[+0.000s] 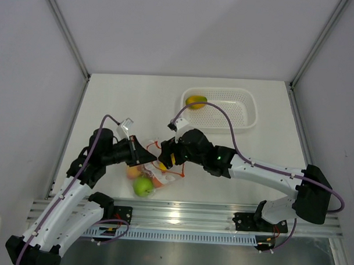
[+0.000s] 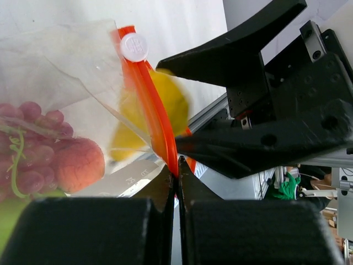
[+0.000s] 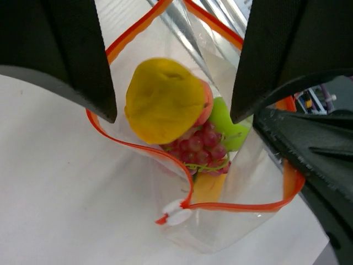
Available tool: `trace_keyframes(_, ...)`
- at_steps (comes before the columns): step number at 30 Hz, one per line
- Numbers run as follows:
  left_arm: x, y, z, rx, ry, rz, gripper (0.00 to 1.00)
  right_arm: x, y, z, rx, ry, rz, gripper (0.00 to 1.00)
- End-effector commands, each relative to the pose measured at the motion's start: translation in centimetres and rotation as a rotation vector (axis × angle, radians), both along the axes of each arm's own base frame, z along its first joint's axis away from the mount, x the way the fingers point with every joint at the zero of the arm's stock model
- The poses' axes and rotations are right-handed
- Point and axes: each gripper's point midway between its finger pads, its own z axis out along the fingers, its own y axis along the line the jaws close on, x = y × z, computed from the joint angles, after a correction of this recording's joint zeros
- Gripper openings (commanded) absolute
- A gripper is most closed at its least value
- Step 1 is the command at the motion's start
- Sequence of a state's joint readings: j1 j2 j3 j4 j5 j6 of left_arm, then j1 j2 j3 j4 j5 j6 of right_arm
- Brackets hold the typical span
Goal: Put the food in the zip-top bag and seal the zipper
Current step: Place the fake fruit in the zipper food storage bag.
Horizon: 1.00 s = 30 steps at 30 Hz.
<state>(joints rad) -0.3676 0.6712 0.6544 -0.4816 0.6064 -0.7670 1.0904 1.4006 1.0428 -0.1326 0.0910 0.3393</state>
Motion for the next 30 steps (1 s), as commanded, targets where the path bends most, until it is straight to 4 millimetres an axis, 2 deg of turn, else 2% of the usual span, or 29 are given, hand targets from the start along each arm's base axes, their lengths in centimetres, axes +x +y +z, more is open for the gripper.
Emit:
trace_keyframes(1, 0.1, -0.1, 2.5, -0.037, -0.058, -0.006, 0.01, -0.6, 2.3, 3.7, 0.126, -0.008, 0.059, 0.87)
trace_keyframes(3, 0.1, -0.1, 2.4, -0.035, -0.058, -0.005, 0.01, -0.6, 2.1, 3.7, 0.13, -0.003, 0.05, 0.99)
trace_keyframes(6, 0.0, -0.1, 2.3, -0.034, -0.058, -0.006, 0.01, -0.7, 1.8, 4.0, 0.135, -0.007, 0.047, 0.99)
trace_keyframes(9, -0.1, 0.0, 2.2, -0.033, -0.057, -0.004, 0.01, 0.5, 0.8, 4.1, 0.115, -0.014, -0.015, 0.99)
trace_keyframes(10, 0.0, 0.0, 2.2, -0.032, -0.06, -0.006, 0.01, 1.9, -0.1, 4.5, 0.116, -0.017, -0.066, 1.0)
trace_keyframes(11, -0.1, 0.0, 2.2, -0.033, -0.062, -0.006, 0.01, 2.6, -0.8, 4.2, 0.102, -0.004, -0.093, 0.99)
trace_keyframes(13, -0.1, 0.0, 2.1, -0.029, -0.06, -0.005, 0.01, 4.1, -1.9, 5.0, 0.117, -0.006, -0.137, 0.99)
trace_keyframes(14, -0.1, 0.1, 1.8, -0.025, -0.056, -0.003, 0.01, 5.8, -3.2, 5.4, 0.124, -0.014, -0.187, 0.99)
trace_keyframes(16, -0.1, 0.1, 1.6, -0.019, -0.056, -0.001, 0.01, 7.5, -4.5, 6.6, 0.148, -0.027, -0.23, 0.99)
trace_keyframes(18, -0.1, 0.2, 1.4, -0.016, -0.055, 0.001, 0.01, 10.6, -6.9, 7.1, 0.158, -0.033, -0.325, 0.99)
trace_keyframes(19, -0.1, 0.2, 1.3, -0.015, -0.055, 0.0, 0.01, 11.6, -7.9, 6.9, 0.149, -0.018, -0.369, 0.99)
trace_keyframes(20, -0.1, 0.2, 1.1, -0.014, -0.048, -0.001, 0.0, 13.2, -8.5, 7.0, 0.14, -0.01, -0.413, 0.99)
trace_keyframes(21, -0.1, 0.1, 1.3, -0.019, -0.052, -0.003, 0.01, 15.3, -10.3, 6.8, 0.126, -0.012, -0.479, 1.0)
trace_keyframes(22, -0.1, 0.1, 1.1, -0.017, -0.047, -0.003, 0.01, 16.7, -10.8, 5.5, 0.086, -0.009, -0.505, 1.0)
trace_keyframes(23, -0.1, 0.1, 1.2, -0.018, -0.052, -0.002, 0.01, 18.6, -12.1, 5.8, 0.071, -0.04, -0.564, 0.99)
trace_keyframes(25, -0.2, 0.1, 1.2, -0.018, -0.054, -0.004, 0.01, 20.7, -12.9, 4.9, 0.037, -0.045, -0.613, 0.99)
trace_keyframes(26, -0.2, 0.2, 1.2, -0.017, -0.053, -0.003, 0.0, 22.0, -13.0, 3.0, 0.009, -0.018, -0.63, 0.99)
trace_keyframes(27, -0.3, 0.2, 1.2, -0.016, -0.053, -0.003, 0.01, 23.3, -13.1, 3.7, 0.032, -0.018, -0.648, 0.99)
trace_keyframes(29, -0.3, 0.3, 1.0, -0.014, -0.048, 0.0, 0.01, 25.5, -14.0, 3.1, 0.067, 0.025, -0.686, 0.99)
trace_keyframes(30, -0.4, 0.3, 1.0, -0.016, -0.051, 0.001, 0.01, 27.0, -13.6, 2.4, 0.098, 0.074, -0.722, 0.99)
